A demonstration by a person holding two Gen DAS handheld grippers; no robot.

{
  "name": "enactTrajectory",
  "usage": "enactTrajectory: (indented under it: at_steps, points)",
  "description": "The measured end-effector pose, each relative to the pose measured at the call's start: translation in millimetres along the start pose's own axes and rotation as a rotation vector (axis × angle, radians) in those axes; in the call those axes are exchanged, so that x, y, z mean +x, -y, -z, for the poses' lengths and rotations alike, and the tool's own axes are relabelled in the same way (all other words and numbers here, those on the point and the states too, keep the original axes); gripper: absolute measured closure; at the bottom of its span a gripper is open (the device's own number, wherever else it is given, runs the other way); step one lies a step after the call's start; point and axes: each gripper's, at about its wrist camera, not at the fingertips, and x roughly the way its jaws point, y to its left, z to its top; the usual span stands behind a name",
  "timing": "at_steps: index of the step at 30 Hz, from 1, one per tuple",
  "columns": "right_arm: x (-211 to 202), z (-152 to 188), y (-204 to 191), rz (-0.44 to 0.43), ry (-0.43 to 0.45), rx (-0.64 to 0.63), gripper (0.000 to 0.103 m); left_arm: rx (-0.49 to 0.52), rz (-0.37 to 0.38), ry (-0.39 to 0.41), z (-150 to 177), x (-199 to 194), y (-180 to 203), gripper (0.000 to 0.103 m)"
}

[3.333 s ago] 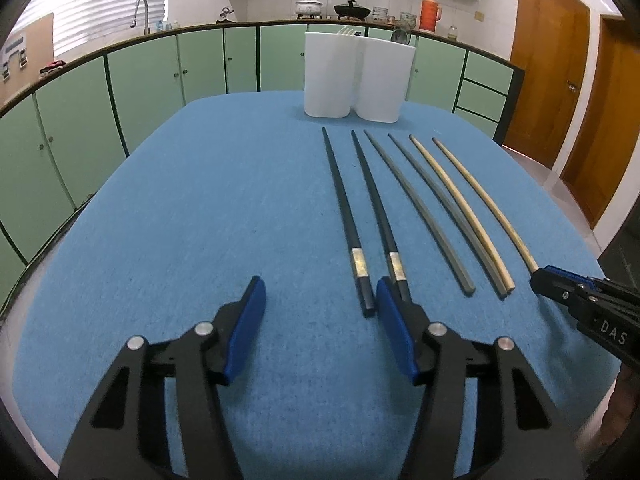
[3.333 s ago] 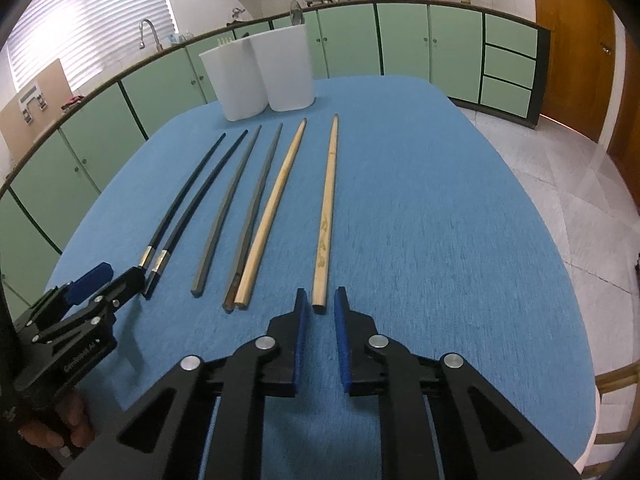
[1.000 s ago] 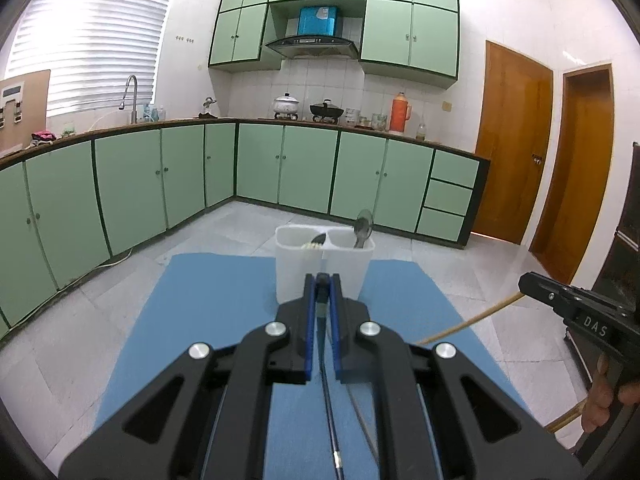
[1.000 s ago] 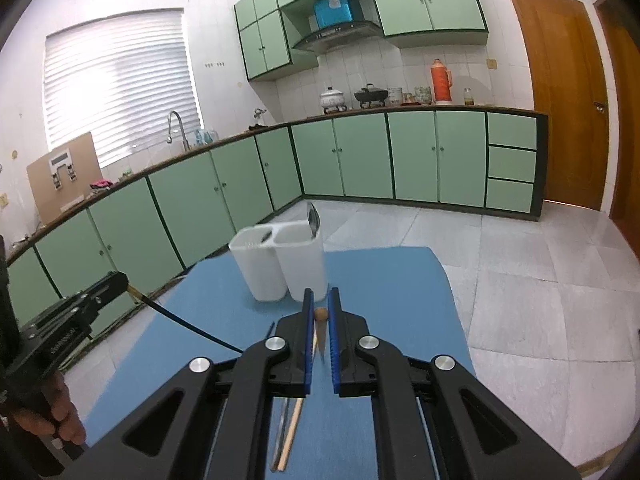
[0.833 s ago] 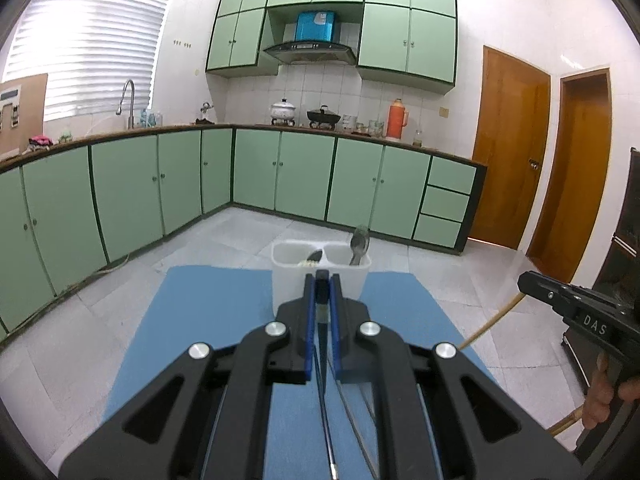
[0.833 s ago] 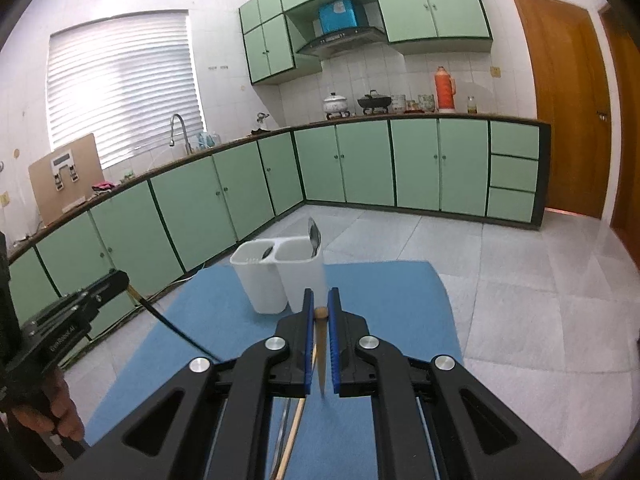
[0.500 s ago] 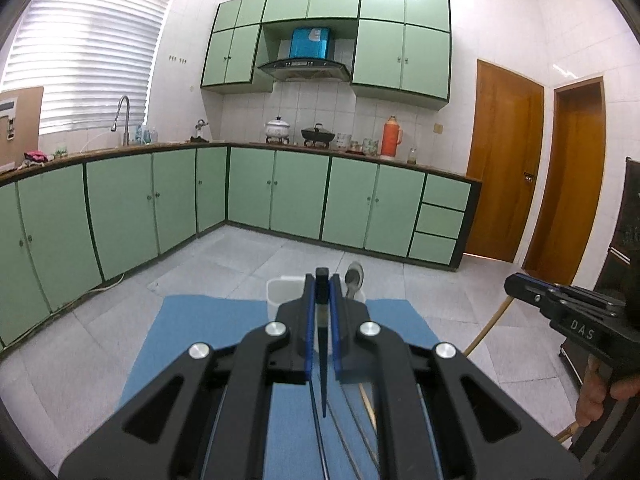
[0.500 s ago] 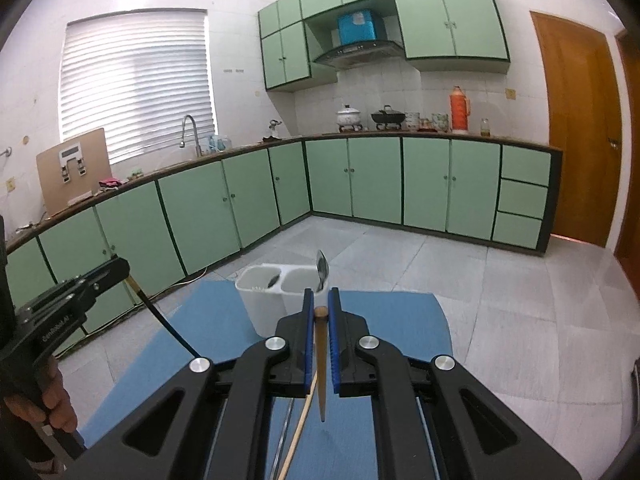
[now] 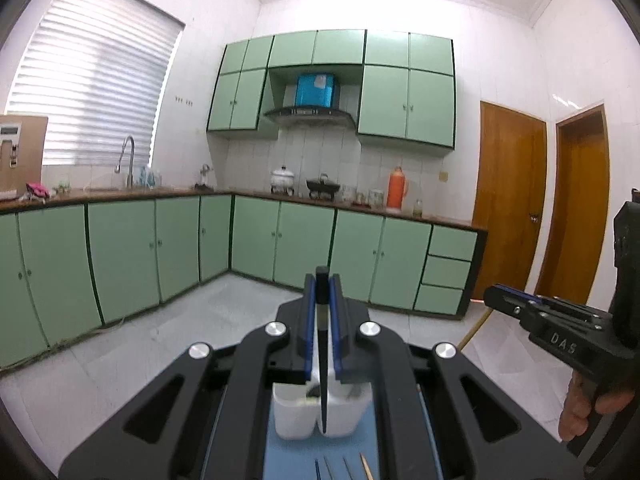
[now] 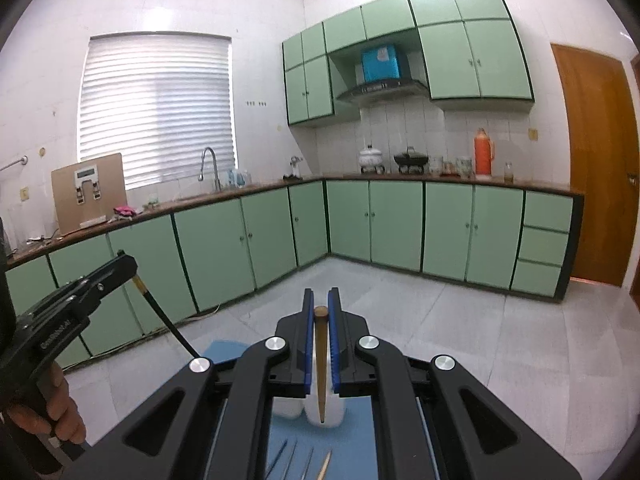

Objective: Organize utensils
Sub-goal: 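Lift both chopsticks and carry them over the white holder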

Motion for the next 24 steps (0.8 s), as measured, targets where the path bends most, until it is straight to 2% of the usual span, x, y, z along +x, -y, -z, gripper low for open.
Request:
enactTrajectory:
  at_steps: [5, 9, 17, 24]
  points:
    - [34.9, -19.8, -2.5, 0.001, 0.016, -0.010, 0.096, 0.012, -0.019, 0.046, -18.4, 26.5, 1.7, 0.097]
    - [67.3, -23.2, -0.2, -0.004, -0.001, -0.002, 0.096, 0.015, -0.029, 0.044, -21.5, 53.8, 0.9, 0.097]
    - [115.2, -3.3, 4.4, -0.007, -0.050, 0.009, 0.096, 0.007, -0.063, -0.029, 5.1, 115.8, -9.2, 0.097]
    - [142.5, 28.0, 11.1, 0.002, -0.114, 0.028, 0.096, 0.017, -0.078, -0.099, 34.9, 145.4, -19.8, 0.097]
